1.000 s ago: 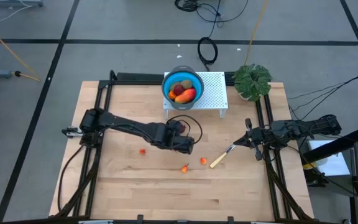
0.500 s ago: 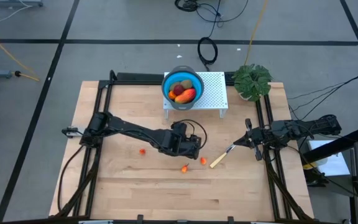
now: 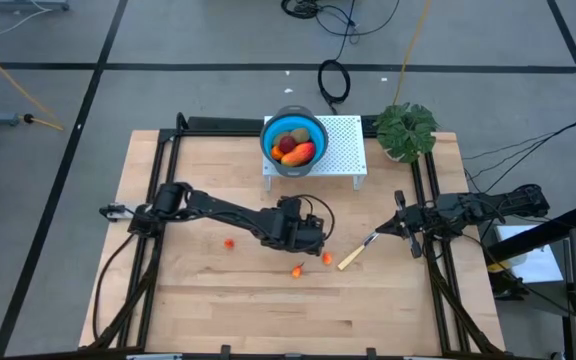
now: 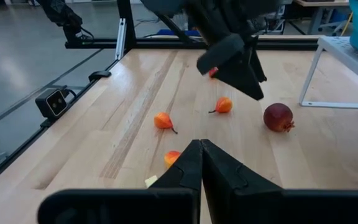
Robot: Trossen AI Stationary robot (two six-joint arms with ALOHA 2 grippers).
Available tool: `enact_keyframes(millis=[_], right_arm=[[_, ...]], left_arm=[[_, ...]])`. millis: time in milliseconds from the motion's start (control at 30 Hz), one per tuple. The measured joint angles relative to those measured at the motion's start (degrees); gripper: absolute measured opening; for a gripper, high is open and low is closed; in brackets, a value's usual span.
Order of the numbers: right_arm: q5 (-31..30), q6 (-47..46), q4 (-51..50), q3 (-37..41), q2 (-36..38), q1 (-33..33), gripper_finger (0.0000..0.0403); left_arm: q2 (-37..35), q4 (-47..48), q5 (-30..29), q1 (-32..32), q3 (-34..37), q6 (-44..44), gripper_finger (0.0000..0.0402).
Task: Pick & Place Fruit
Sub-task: Put the pomegranate into the blue strainer bowl on the shelf
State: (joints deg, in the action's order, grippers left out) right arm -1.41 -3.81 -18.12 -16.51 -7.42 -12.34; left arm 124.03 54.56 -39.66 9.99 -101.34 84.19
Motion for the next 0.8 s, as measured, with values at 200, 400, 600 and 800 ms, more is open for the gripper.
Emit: enact_keyframes(millis=[200, 400, 600, 800], right_arm=[[0.0, 0.0, 0.3, 0.0, 0.02, -0.02, 0.0], [0.0, 0.0, 0.26, 0.0, 0.0, -0.01, 0.0], [0.0, 0.0, 0.25, 0.0, 0.02, -0.01, 0.0], [0.0, 0.0, 0.25, 0.0, 0.02, -0.02, 0.0]], left_arm=[[2.01, 2.35, 0.52, -0.42, 0.02, -1.55, 0.0326], [2.2, 2.65, 0.5, -0.35, 0.02, -8.65, 0.0326], [2.2, 2.72, 1.4, 0.23, 0.02, -15.71, 0.0326], [2.2, 2.65, -0.42, 2.43, 0.02, -20.46, 0.0326]])
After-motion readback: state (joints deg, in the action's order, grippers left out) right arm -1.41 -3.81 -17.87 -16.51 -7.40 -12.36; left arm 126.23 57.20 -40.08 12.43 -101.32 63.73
